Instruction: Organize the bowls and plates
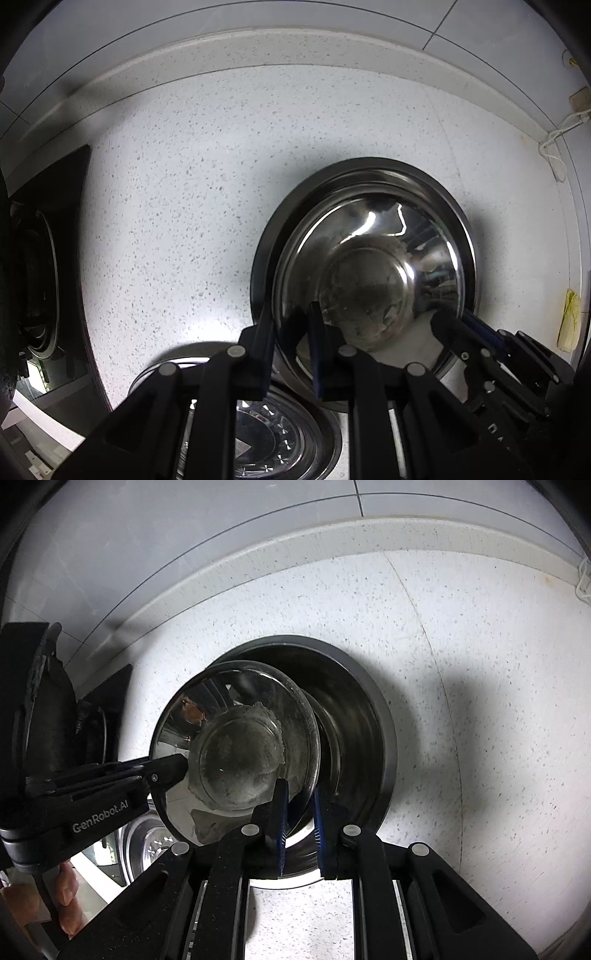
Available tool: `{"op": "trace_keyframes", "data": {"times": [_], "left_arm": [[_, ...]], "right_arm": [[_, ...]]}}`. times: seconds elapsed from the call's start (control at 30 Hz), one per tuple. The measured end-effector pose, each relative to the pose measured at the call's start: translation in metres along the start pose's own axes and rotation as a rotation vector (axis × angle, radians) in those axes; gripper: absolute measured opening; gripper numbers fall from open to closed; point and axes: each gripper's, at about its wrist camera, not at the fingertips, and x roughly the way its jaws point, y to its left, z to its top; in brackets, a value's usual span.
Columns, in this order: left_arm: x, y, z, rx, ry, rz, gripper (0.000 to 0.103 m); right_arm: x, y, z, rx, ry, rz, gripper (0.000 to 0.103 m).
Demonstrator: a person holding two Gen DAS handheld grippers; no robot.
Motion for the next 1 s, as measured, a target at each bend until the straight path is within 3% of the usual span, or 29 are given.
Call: {"op": "trace_keyframes", "data": {"times": [0.07, 0.13, 0.17, 0.2, 0.23, 0.43, 0.6, 1.0], "left_arm": [[0.001, -0.001, 0.002, -0.01, -0.002, 0.002, 0.017], [-0.005, 0.001, 0.002, -0.017, -0.006, 0.021, 0.017], [-0.007, 0.002, 0.002, -0.015, -0.004, 0.039, 0.022], [-0.01, 0.003, 0.001, -0.015, -0.007, 0.043, 0.026], [-0.016, 0.005, 0.0, -0.017, -0.019, 0.036, 0.031], [-0.038, 0.025, 0.0, -0.035, -0.049, 0.026, 0.033], [-0.025, 0.04, 0.002, -0.104, -0.003, -0.04, 0.033], [0.008, 0.04, 0.002, -0.162, 0.033, -0.06, 0.033]], "right_arm": [[-0.001, 0.003, -0.002, -0.023, -0.006, -0.035, 0.014], [-0.005, 0.002, -0.004, -0.027, -0.011, -0.04, 0.031], [-0.009, 0.002, -0.004, -0.023, -0.021, -0.037, 0.043], [-0.016, 0.001, -0.005, -0.022, -0.037, -0.035, 0.046], [-0.02, 0.0, -0.005, -0.024, -0.047, -0.035, 0.046], [-0.053, -0.019, -0.003, -0.014, -0.123, -0.067, 0.05], [-0.046, -0.044, -0.002, 0.055, -0.094, -0.04, 0.05], [-0.019, -0.051, -0.002, 0.088, -0.03, -0.019, 0.05]]}}
